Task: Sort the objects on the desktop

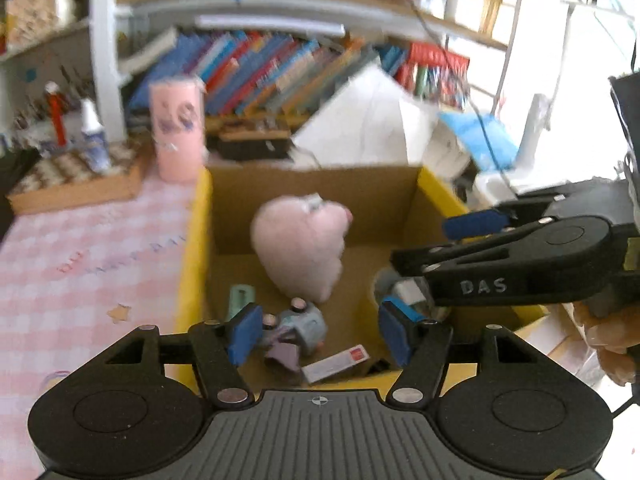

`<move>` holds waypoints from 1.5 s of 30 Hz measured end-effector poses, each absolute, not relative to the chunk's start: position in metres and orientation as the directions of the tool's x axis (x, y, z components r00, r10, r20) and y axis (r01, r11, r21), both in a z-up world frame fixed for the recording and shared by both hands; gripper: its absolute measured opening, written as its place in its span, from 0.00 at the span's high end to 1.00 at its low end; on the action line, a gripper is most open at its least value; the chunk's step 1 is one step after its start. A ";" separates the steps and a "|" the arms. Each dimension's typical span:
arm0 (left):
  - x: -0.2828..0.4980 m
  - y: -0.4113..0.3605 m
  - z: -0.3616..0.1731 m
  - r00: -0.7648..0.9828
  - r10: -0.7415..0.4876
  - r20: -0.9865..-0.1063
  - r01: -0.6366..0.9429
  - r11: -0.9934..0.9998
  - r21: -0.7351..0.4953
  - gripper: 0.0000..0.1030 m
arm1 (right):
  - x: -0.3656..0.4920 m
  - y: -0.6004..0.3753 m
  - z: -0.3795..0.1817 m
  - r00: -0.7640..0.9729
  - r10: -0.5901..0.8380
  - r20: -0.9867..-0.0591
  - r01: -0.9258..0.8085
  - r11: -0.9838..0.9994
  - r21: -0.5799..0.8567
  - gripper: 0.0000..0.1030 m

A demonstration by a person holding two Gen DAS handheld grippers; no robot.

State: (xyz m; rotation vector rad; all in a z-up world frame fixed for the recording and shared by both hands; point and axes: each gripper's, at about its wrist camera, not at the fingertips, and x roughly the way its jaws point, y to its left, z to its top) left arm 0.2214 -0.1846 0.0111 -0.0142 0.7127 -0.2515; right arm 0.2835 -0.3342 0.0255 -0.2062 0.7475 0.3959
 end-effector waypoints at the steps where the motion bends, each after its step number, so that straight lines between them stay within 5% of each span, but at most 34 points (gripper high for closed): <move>1: 0.211 -0.177 0.018 0.748 -0.222 -0.625 0.212 0.973 -0.092 0.33 | 0.275 -0.334 0.032 0.688 0.273 -0.672 -0.399 0.916 -0.036 0.42; 17: 0.089 -0.062 0.046 0.857 0.061 -0.512 -0.086 0.996 -0.024 0.21 | 0.126 -0.293 0.055 0.875 0.131 -0.467 -0.135 0.991 0.024 0.20; 28: 0.037 -0.039 0.030 0.826 0.104 -0.554 -0.117 0.993 0.012 0.18 | 0.043 -0.265 0.032 0.854 0.090 -0.512 -0.102 0.995 0.004 0.15; 35: 0.019 -0.035 0.016 0.788 0.108 -0.606 -0.114 0.993 0.029 0.16 | 0.016 -0.249 0.014 0.828 0.085 -0.555 -0.093 0.996 0.013 0.02; 45: 0.006 -0.031 0.002 0.752 0.076 -0.655 -0.091 0.996 0.010 0.16 | 0.004 -0.236 0.002 0.796 0.087 -0.599 -0.092 0.995 0.022 0.00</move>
